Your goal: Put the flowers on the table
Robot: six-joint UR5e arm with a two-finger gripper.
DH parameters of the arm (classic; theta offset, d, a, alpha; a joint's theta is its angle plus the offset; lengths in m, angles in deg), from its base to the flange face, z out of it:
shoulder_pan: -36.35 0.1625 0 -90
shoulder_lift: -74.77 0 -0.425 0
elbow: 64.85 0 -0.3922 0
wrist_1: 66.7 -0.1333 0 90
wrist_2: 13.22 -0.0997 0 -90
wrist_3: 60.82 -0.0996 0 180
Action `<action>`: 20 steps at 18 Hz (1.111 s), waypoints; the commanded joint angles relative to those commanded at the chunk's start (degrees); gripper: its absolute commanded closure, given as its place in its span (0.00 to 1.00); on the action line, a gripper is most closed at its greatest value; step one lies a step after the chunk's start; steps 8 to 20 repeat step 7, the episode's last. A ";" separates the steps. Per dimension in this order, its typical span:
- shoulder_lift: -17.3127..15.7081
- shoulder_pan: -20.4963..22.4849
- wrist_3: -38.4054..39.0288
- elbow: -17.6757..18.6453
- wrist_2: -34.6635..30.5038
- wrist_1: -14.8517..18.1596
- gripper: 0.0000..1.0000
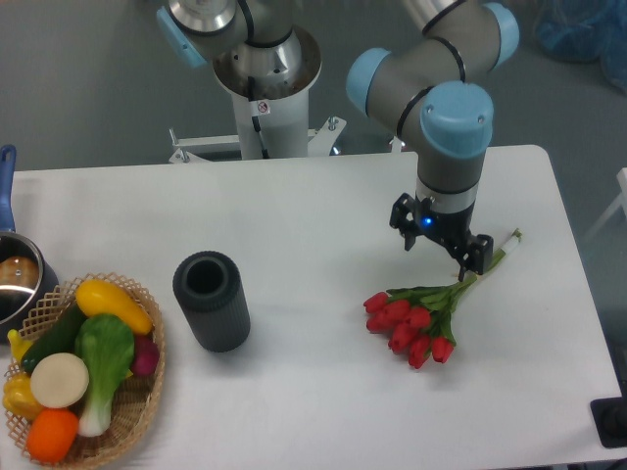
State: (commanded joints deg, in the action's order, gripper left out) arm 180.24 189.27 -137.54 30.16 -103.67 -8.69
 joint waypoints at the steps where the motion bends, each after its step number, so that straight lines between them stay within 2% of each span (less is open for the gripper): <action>1: 0.00 0.18 0.00 -0.44 0.09 -0.09 0.00; 7: 0.09 0.97 -0.09 -2.63 0.18 0.00 0.00; 20: 0.09 0.97 -0.09 -2.63 0.18 0.00 0.00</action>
